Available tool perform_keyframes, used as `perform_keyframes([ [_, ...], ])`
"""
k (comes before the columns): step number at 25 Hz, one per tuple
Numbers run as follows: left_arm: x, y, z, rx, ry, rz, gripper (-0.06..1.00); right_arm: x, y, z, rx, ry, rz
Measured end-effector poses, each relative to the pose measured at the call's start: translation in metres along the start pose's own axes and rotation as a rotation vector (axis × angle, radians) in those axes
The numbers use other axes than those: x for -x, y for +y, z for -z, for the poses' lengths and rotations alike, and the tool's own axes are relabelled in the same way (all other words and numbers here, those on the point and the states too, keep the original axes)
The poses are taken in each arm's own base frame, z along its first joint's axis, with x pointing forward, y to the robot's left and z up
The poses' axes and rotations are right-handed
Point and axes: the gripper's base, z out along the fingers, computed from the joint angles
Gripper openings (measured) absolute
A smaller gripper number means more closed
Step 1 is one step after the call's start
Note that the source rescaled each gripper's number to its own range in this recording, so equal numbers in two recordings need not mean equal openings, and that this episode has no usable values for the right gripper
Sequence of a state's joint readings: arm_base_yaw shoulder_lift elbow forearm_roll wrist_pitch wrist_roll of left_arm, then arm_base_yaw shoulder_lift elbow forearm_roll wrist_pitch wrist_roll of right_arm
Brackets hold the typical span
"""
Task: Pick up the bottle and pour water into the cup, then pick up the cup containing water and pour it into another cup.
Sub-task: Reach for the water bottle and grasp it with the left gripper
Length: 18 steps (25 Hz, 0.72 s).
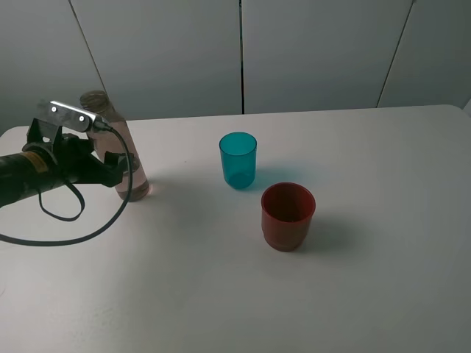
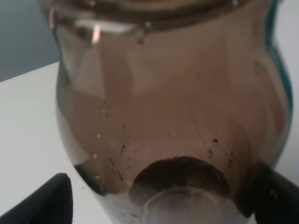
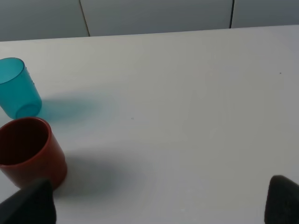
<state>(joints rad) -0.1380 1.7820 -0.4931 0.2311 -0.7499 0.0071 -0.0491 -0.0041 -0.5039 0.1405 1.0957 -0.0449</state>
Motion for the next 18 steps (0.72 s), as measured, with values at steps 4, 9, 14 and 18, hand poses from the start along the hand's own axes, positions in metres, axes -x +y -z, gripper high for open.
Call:
perform_keyframes([
  [4, 0.001, 0.0, -0.005, -0.011, -0.005, -0.013, 0.95, 0.0, 0.0, 0.0, 0.0, 0.0, 0.0],
  [9, 0.0, -0.001, -0.011, -0.027, -0.015, -0.011, 0.95, 0.0, 0.0, 0.0, 0.0, 0.0, 0.0],
  [14, -0.002, -0.001, -0.017, -0.039, -0.02, 0.001, 0.95, 0.0, 0.0, 0.0, 0.0, 0.0, 0.0],
  [18, 0.001, -0.001, -0.02, -0.045, -0.032, -0.003, 0.95, 0.0, 0.0, 0.0, 0.0, 0.0, 0.0],
])
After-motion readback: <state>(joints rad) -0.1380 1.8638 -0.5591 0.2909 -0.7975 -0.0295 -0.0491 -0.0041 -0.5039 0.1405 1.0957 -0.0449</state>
